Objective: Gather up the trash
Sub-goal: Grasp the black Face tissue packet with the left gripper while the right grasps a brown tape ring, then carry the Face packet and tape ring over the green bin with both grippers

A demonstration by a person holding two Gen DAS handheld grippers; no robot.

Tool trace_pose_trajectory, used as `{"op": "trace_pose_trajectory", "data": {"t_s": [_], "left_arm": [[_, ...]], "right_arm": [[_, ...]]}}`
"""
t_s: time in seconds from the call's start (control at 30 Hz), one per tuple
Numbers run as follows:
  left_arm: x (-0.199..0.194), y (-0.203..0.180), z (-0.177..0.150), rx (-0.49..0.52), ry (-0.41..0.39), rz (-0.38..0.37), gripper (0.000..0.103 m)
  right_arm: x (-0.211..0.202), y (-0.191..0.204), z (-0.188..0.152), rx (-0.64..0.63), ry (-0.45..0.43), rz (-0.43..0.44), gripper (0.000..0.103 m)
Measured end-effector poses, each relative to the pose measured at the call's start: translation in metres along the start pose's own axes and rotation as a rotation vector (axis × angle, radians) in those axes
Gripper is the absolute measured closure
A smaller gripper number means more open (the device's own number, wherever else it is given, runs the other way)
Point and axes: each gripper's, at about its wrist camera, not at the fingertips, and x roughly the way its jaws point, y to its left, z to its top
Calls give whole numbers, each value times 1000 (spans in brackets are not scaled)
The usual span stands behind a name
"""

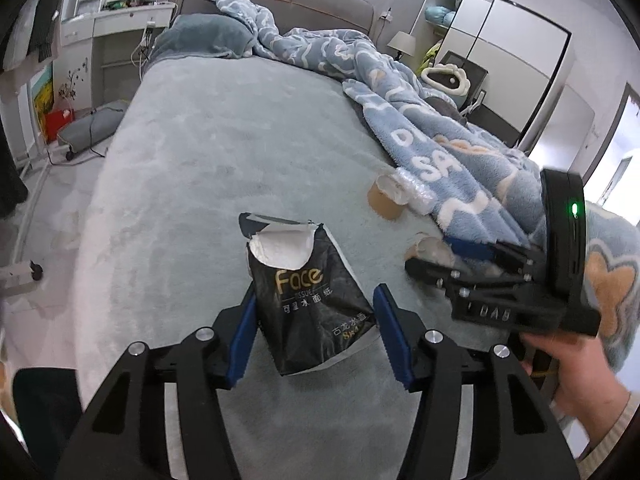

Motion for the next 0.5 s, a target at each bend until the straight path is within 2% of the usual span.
{"op": "trace_pose_trajectory", "data": {"t_s": [0.17,0.33,0.5], "left_arm": [[-11,12,-1,-11,1,12,44],[-25,24,1,-19,-14,26,44],[-38,32,3,-12,-33,36,44]], "right_arm": [[8,4,3,-2,33,-29,32],[11,1,4,20,48,-33,50],[8,6,8,45,42,-60,50]]}}
